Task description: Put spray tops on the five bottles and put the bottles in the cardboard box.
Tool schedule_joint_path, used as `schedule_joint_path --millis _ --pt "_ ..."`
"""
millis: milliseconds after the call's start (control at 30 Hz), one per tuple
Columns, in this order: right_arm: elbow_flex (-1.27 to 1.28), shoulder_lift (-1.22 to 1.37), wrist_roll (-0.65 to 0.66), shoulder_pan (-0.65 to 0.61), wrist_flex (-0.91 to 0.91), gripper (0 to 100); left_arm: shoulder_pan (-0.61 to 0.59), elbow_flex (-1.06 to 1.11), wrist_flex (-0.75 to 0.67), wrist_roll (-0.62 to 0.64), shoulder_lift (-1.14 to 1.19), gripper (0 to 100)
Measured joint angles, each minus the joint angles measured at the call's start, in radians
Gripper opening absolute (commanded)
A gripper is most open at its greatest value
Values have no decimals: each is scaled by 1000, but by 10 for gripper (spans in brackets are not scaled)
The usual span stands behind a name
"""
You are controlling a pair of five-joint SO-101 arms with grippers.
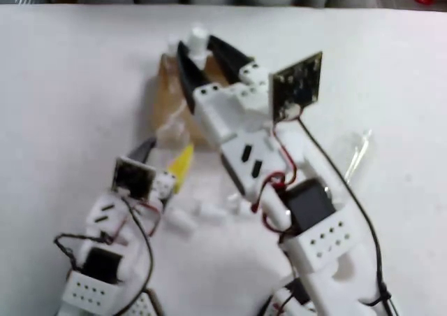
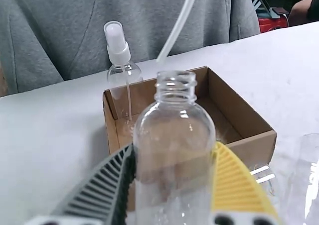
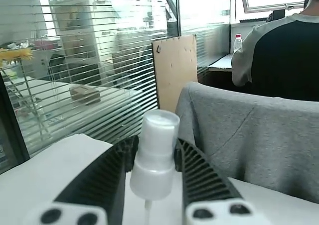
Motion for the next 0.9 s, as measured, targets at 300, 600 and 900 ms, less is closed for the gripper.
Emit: schedule_joint_path --millis 300,600,900 --pt "0 0 0 43 52 16 0 0 0 0 0 24" --pt "0 0 0 43 57 16 0 0 0 0 0 24" --pt "34 -2 0 41 -5 16 0 0 0 0 0 24"
